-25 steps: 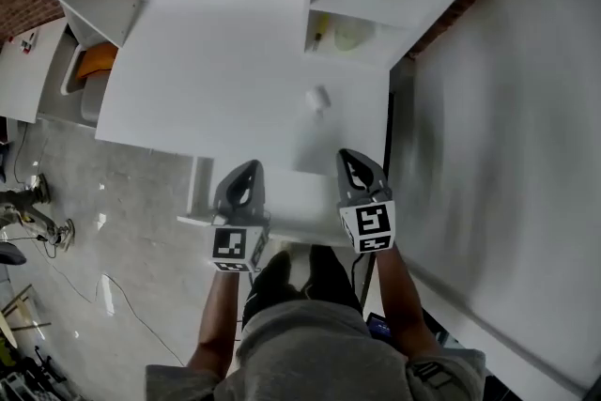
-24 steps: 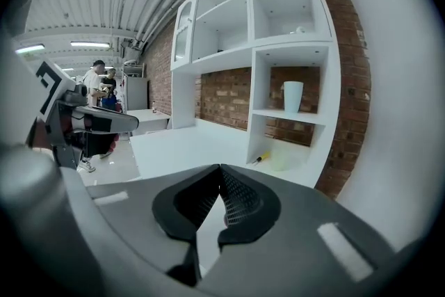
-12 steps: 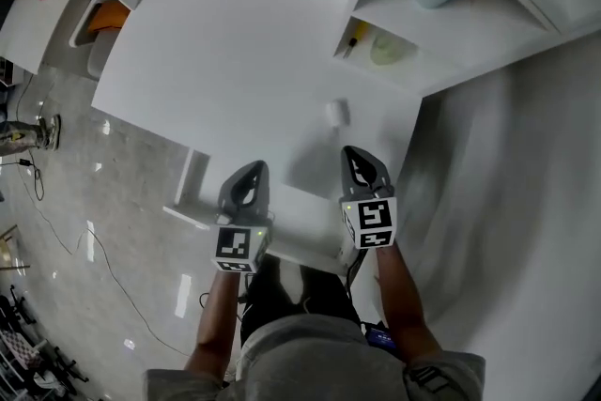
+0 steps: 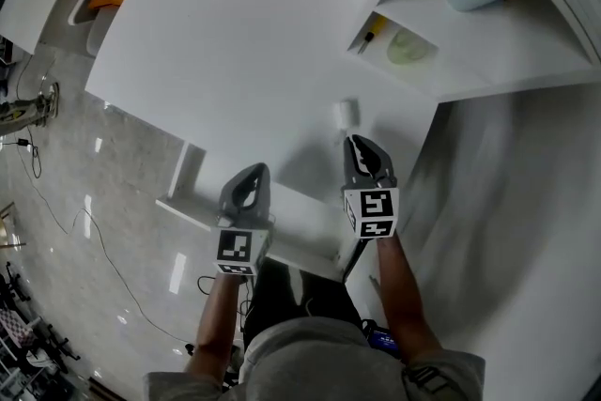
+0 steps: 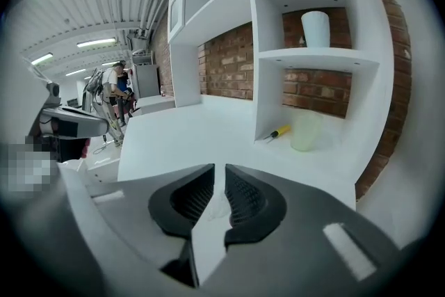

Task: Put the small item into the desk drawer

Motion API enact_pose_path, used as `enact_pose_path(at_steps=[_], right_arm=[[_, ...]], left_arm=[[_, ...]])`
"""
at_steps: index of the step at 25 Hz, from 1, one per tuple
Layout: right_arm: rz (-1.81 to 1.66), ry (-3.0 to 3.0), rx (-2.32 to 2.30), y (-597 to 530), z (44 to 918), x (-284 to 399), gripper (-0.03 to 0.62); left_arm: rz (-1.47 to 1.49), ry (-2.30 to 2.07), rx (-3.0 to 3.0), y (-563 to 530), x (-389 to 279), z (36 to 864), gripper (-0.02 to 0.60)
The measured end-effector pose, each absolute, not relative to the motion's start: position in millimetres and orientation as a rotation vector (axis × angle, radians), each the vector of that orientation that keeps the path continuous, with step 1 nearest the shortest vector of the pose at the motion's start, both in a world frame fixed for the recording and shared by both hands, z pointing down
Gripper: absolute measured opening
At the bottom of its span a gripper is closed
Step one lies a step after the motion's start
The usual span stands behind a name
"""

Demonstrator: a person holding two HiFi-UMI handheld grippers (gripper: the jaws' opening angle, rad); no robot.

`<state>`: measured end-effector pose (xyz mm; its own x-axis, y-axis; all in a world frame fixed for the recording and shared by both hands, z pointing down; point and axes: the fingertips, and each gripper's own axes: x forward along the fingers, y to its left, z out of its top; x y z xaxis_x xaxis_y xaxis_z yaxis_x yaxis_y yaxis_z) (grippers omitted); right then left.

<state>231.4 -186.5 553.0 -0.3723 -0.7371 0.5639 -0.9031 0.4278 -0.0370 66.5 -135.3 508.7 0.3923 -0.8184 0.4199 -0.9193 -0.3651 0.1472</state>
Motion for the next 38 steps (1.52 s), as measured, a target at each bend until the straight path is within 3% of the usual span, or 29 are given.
enact_pose_path(at_steps=[4,9,17,22,38], right_arm=[[0.542,-2.212,1.389,-200,573,227,0.163],[0.564,-2.139,1.434,-216,604,232,0.250],[0.627,-2.066,1.410,-223,633,231,0.247],[0.604,-2.037,1.409,-223,638,235,0.173],[0.580,-2.047,1.403,-219,628,226,0.158]], left_arm=[[0.403,-1.515,2.276,-133,62,518,0.012],[0.426,-1.519,2.258,-132,58,531,0.012],[0.447,-1.523,2.221,-130,46,546,0.012],[0.440,-1.523,2.216,-132,47,549,0.012],[0.411,-1.543,2.224,-129,31,540,0.012]])
